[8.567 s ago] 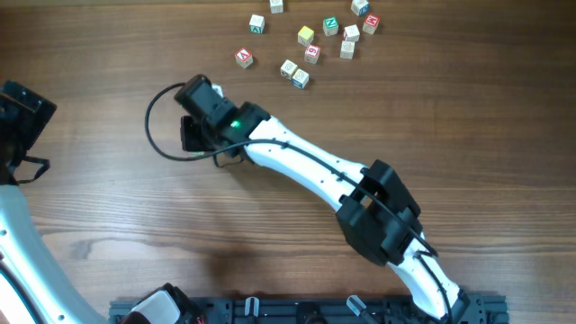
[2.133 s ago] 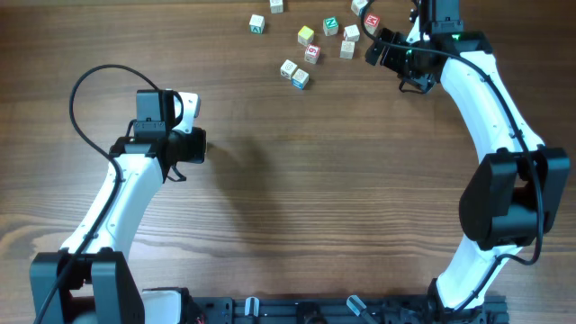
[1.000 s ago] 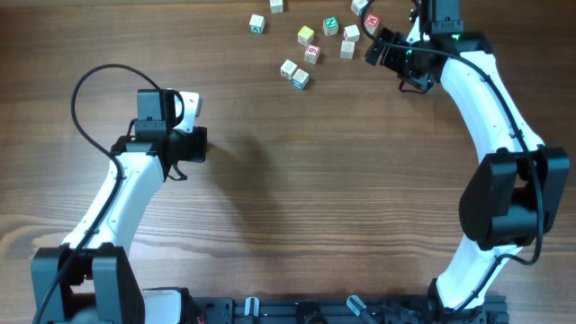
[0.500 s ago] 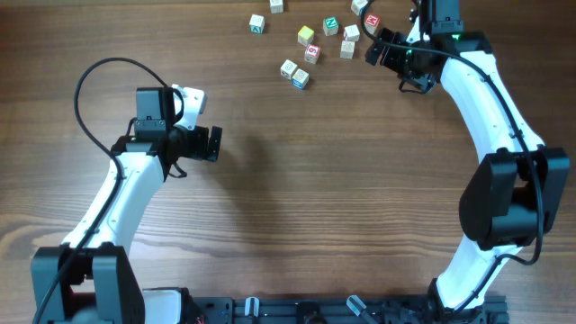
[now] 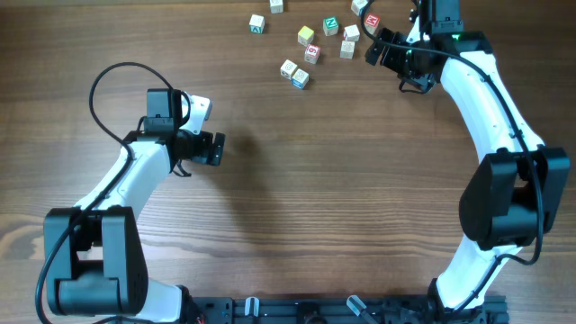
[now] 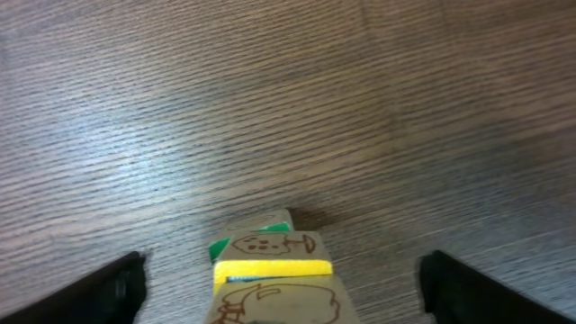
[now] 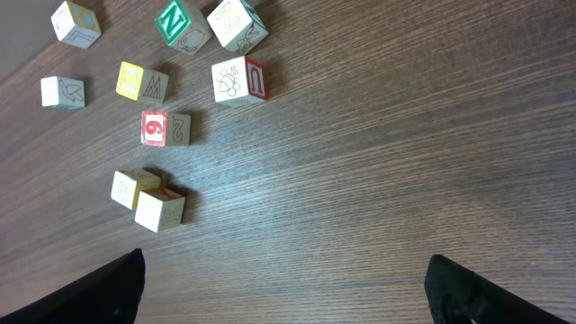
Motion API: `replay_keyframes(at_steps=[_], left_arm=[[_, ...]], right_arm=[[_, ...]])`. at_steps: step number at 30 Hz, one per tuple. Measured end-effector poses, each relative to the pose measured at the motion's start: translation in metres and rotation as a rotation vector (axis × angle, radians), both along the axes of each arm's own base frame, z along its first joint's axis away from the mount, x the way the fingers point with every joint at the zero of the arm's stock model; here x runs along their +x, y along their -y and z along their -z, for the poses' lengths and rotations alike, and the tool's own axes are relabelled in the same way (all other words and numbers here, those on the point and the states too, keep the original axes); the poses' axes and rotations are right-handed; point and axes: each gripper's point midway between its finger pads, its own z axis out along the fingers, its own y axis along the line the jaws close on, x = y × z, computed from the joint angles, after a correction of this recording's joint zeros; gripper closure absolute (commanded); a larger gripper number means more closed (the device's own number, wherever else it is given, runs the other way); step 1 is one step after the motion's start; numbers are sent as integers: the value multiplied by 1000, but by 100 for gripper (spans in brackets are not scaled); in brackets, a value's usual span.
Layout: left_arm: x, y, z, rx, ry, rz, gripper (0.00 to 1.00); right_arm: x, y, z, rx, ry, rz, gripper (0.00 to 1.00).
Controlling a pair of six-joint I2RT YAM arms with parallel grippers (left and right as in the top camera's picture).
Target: Form a tower
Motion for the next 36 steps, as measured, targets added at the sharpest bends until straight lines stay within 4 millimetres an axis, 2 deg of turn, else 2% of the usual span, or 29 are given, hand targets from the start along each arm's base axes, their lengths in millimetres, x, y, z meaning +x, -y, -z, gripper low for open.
replay_keyframes(at_steps=[2, 7, 16, 20, 23, 26, 27, 29, 32, 36], left_arm=[[0, -2, 0, 12, 1, 5, 26], [0, -3, 1, 21, 0, -2, 48], [-1, -4, 1, 25, -4, -4, 66], [-1, -4, 1, 24, -4, -4, 68], [-1, -5, 1, 28, -4, -4, 53], [-1, -6, 1, 35, -4, -9, 52], [-1, -6, 1, 35, -4, -9, 53], [-2, -6, 2, 35, -8, -9, 63], [-2, -7, 2, 39, -12, -10, 69], [-2, -7, 2, 39, -12, -10, 71]], right_arm=[[0, 0, 0, 0, 0, 0, 0], [0, 0, 0, 0, 0, 0, 0], [0, 0, 0, 0, 0, 0, 0], [0, 0, 0, 0, 0, 0, 0], [0, 0, 0, 0, 0, 0, 0], [0, 0, 0, 0, 0, 0, 0], [0, 0, 0, 0, 0, 0, 0], [0, 0, 0, 0, 0, 0, 0], [0, 0, 0, 0, 0, 0, 0], [0, 0, 0, 0, 0, 0, 0]])
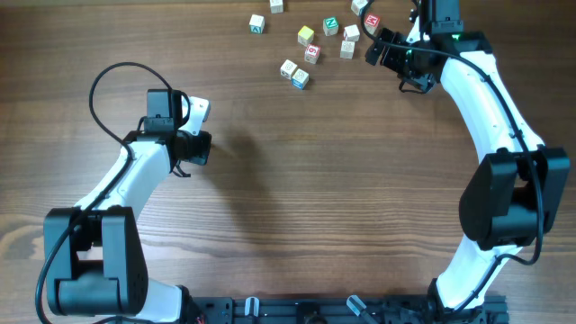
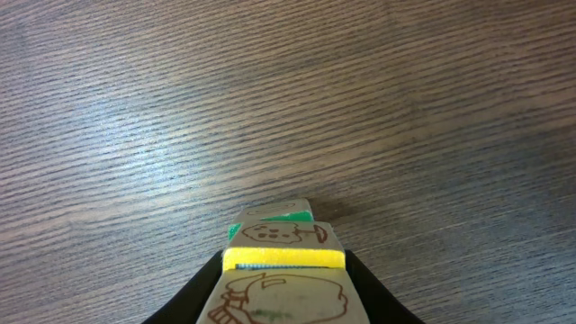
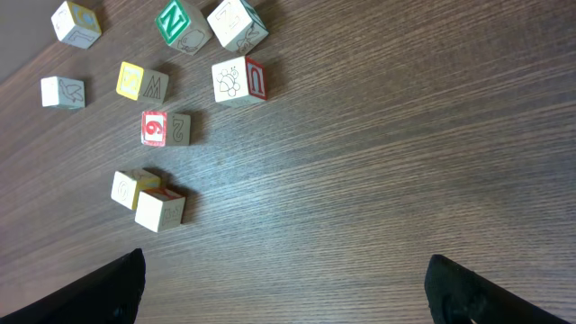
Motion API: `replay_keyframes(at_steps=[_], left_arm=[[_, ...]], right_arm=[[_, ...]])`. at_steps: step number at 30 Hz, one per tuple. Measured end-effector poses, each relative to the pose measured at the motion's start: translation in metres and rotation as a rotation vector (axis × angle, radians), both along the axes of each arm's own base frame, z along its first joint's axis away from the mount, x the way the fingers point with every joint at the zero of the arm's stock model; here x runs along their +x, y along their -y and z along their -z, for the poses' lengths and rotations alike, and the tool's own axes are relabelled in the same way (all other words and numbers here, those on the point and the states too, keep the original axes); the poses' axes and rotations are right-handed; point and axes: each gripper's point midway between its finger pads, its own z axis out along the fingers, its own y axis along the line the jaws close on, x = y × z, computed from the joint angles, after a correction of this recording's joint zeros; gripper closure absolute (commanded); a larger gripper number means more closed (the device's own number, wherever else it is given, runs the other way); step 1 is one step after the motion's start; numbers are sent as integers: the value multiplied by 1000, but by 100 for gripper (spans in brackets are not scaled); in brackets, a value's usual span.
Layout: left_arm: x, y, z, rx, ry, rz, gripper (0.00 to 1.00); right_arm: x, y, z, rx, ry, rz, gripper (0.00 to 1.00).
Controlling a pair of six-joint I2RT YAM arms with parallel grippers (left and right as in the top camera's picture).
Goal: Form a tower
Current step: 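Open the left gripper and pull it back from the stack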
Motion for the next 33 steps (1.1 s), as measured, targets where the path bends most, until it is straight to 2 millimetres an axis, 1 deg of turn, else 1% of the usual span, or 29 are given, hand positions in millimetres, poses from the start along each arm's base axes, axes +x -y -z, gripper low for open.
replay_keyframes(at_steps=[8, 19, 33], left_arm=[[-1, 0, 0, -4, -3, -9, 73], [0, -1, 0, -40, -7, -96, 73], [-2, -1, 0, -55, -22, -133, 75]], right_arm=[[0, 0, 0, 0, 0, 0, 0], [0, 0, 0, 0, 0, 0, 0], [0, 0, 0, 0, 0, 0, 0]])
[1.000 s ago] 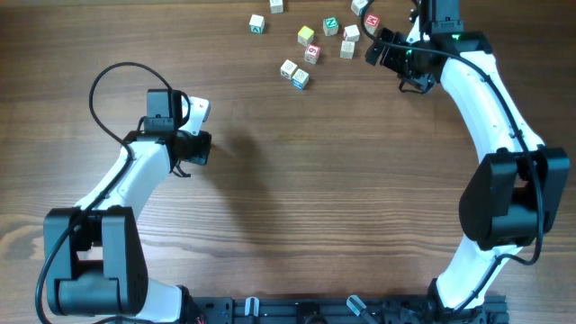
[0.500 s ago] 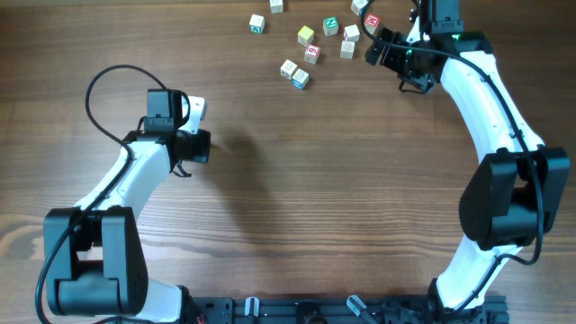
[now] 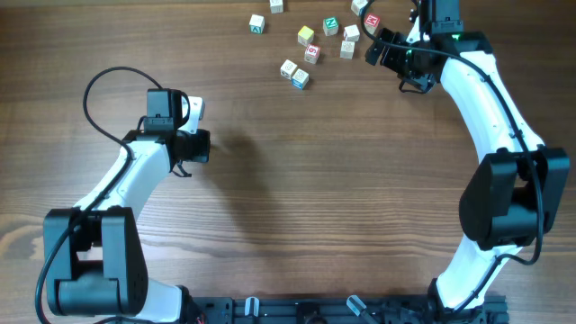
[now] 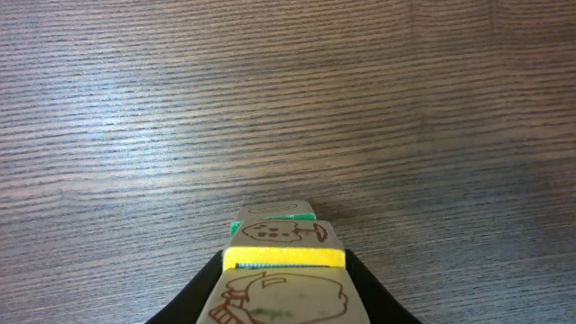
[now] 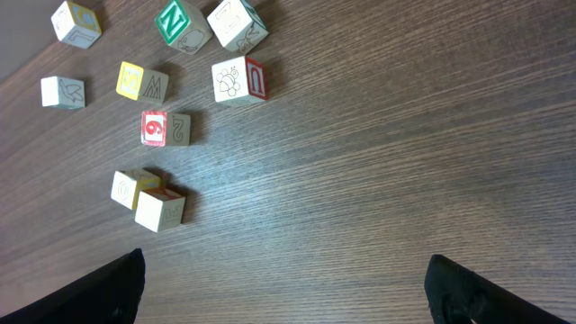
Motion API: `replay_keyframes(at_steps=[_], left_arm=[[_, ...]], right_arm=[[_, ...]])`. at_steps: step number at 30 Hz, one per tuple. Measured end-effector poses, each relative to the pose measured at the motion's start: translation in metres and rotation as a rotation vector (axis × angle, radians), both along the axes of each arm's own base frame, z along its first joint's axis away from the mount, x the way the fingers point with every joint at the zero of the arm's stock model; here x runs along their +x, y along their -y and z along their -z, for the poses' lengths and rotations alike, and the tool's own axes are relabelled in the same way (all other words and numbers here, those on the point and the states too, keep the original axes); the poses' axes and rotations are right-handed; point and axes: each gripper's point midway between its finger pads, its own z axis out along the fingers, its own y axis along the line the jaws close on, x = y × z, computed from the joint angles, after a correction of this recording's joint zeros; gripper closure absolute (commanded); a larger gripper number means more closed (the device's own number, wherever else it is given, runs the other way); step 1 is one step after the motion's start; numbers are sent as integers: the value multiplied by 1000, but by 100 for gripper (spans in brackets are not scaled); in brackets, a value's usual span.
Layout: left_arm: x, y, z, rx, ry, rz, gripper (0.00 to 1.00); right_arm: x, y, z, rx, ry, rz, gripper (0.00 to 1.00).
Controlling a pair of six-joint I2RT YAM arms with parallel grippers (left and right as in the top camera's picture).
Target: Form a tower
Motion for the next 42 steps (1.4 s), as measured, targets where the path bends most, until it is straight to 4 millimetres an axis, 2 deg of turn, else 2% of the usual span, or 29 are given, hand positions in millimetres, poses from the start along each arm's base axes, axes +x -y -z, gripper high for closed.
replay_keyframes(at_steps=[3, 7, 15, 18, 19, 21, 22, 24, 28, 31, 33, 34, 36, 40, 42], left_arm=[[0, 0, 0, -6, -1, -15, 75], [0, 0, 0, -12, -3, -28, 58], [-7, -1, 4, -10, -33, -43, 44], [-7, -1, 4, -10, -33, -44, 32], [-7, -1, 4, -10, -33, -42, 22], [-7, -1, 4, -9, -33, -41, 15], [-7, -1, 4, -11, -33, -47, 4], [-7, -2, 1, -9, -23, -45, 0], [-6, -3, -48, -17, 93, -76, 0], [-17, -4, -82, -36, 140, -116, 0], [-18, -5, -115, -51, 194, -149, 0], [-16, -8, -139, -63, 251, -184, 0], [-20, -13, -168, -76, 320, -252, 0], [-51, -23, -225, -102, 489, -338, 0], [-72, -30, -250, -92, 572, -365, 0]], right_arm=[[0, 0, 0, 0, 0, 0, 0], [0, 0, 0, 0, 0, 0, 0], [0, 0, 0, 0, 0, 0, 0], [0, 0, 0, 0, 0, 0, 0], [0, 0, 0, 0, 0, 0, 0], [0, 0, 0, 0, 0, 0, 0], [0, 0, 0, 0, 0, 0, 0], [0, 0, 0, 0, 0, 0, 0], [0, 0, 0, 0, 0, 0, 0], [0, 0, 0, 0, 0, 0, 1], [0, 0, 0, 0, 0, 0, 0], [0, 0, 0, 0, 0, 0, 0], [0, 0, 0, 0, 0, 0, 0], [1, 0, -1, 1, 6, 0, 0], [15, -1, -8, 3, 72, 2, 0]])
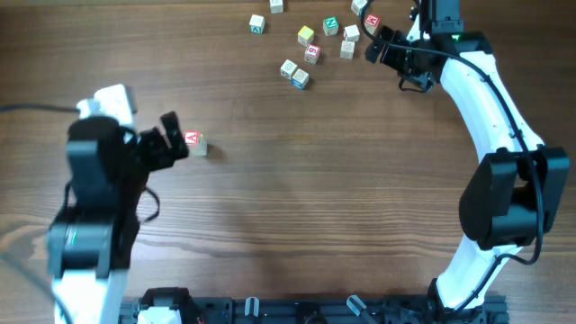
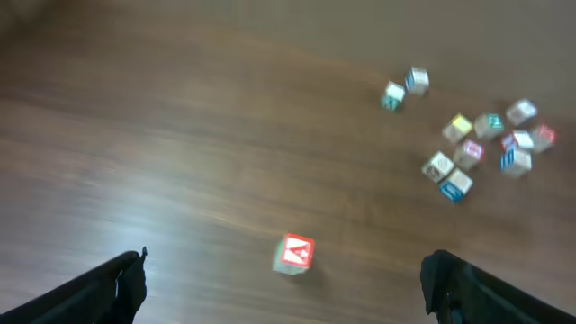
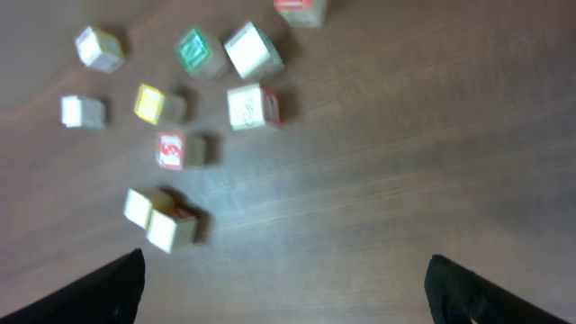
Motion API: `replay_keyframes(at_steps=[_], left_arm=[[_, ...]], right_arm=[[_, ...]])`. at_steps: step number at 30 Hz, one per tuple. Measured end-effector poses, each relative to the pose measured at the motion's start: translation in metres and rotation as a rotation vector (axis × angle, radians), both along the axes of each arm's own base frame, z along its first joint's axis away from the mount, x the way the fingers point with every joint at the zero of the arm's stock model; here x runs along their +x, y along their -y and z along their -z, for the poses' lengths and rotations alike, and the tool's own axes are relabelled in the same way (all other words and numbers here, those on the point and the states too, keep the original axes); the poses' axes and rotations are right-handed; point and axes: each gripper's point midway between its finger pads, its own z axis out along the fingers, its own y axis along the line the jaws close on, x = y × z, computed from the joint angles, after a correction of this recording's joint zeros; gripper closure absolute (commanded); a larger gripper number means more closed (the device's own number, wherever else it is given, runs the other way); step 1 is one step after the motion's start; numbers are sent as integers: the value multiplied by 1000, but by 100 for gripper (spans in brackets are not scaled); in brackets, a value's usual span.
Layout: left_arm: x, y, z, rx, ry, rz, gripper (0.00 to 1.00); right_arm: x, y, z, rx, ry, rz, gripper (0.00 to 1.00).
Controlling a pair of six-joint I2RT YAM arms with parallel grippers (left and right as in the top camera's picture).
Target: Form a tower
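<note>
A block with a red top face (image 1: 192, 140) stands alone on the wooden table (image 1: 297, 198), left of centre, with green showing beneath the red (image 2: 294, 253). My left gripper (image 2: 286, 272) hangs high above it, open, with nothing between its fingers (image 2: 117, 286). Several loose letter blocks (image 1: 310, 40) lie scattered at the far edge. My right gripper (image 3: 284, 270) is open over the table just beside them, holding nothing. In its view I see a green block (image 3: 192, 49), a yellow one (image 3: 148, 102) and a red-faced one (image 3: 169, 150).
The left arm (image 1: 94, 198) is raised close to the overhead camera and covers the table's left side. The right arm (image 1: 490, 108) runs along the right edge. A touching pair of pale blocks (image 3: 162, 220) lies nearest the right gripper.
My left gripper was shut on the block low at the table. Now it is open and high above, and the red-topped block stands free. The right wrist view has shifted slightly.
At first my left gripper stood open around the yellow-edged block resting on a green one. Then it was shut on it, and stayed shut while sitting slightly further left. Now it has let go and is lifted away. The right gripper stayed open by the loose blocks.
</note>
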Motion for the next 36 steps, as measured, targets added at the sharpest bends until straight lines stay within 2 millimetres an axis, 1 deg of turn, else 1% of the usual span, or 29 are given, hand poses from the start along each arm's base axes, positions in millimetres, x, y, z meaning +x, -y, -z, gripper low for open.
replay_keyframes(at_steps=[1, 2, 3, 5, 6, 7, 8, 9, 10, 11, 12, 13, 14, 15, 16, 17, 18, 20, 21, 22, 23, 26, 28, 29, 30, 31, 33, 34, 36], left_arm=[[-11, -3, -7, 8, 20, -15, 0], [-29, -7, -12, 17, 29, -36, 0], [-37, -9, -15, 20, 37, -45, 0], [-56, -12, -6, 32, -14, -60, 0], [-59, -12, -3, 33, -34, -61, 0], [-66, -13, 7, 36, -85, -62, 0], [-69, -13, 11, 37, -103, -62, 0], [-73, -13, 15, 40, -128, -64, 0], [-75, -13, 18, 41, -145, -64, 0], [-77, -13, 19, 42, -152, -64, 0], [-77, -14, 19, 43, -152, -66, 0], [-77, -14, 19, 43, -152, -66, 0], [-77, -14, 20, 43, -153, -66, 0], [-77, -14, 20, 43, -154, -66, 0], [-77, -14, 20, 43, -154, -66, 0], [-77, -14, 20, 43, -153, -67, 0], [-77, -14, 20, 43, -153, -67, 0], [-77, -14, 20, 43, -154, -66, 0], [-77, -14, 20, 43, -155, -66, 0], [-77, -14, 20, 43, -155, -66, 0], [-77, -14, 20, 43, -154, -66, 0], [-77, -14, 20, 43, -155, -66, 0], [-77, -14, 20, 43, -155, -66, 0], [-77, -14, 20, 43, -155, -66, 0], [-77, -14, 20, 43, -154, -66, 0], [-77, -14, 20, 43, -155, -66, 0], [-77, -14, 20, 43, -155, -66, 0], [-77, -14, 20, 43, -155, -66, 0], [-77, -14, 20, 43, -155, -66, 0]], right_arm=[[6, 0, -4, 2, 30, 1, 0], [11, -1, -8, 4, 54, 1, 0], [10, -1, -7, 4, 50, 1, 0], [1, -1, -1, 4, 6, -2, 0], [-1, -1, 1, 3, -3, -2, 0], [-1, -1, 1, 4, -3, -2, 11], [-4, -2, 2, 12, -18, -8, 45], [-10, -4, 6, 23, -47, -15, 69], [-22, -9, 11, 49, -103, -31, 73], [-29, -15, 12, 75, -129, -49, 76], [-35, -25, 15, 104, -152, -74, 83], [-41, -38, 20, 124, -167, -106, 91], [-46, -54, 28, 137, -167, -141, 96], [-60, -90, 45, 148, -175, -224, 96], [-66, -122, 55, 160, -132, -298, 96], [-77, -153, 64, 169, -103, -370, 96], [-84, -184, 64, 184, -49, -441, 96], [-91, -227, 54, 213, 57, -535, 96], [-99, -257, 44, 236, 127, -599, 96], [-108, -280, 35, 254, 173, -648, 96], [-115, -294, 31, 258, 198, -676, 96], [-128, -317, 28, 228, 247, -695, 96], [-124, -325, 23, 248, 285, -684, 96], [-122, -326, 28, 254, 279, -667, 96], [-117, -328, 38, 282, 260, -643, 96], [-115, -328, 54, 309, 222, -625, 96], [-114, -330, 69, 372, 180, -622, 96], [-116, -330, 74, 399, 147, -620, 96], [-124, -336, 71, 460, 107, -633, 96]])
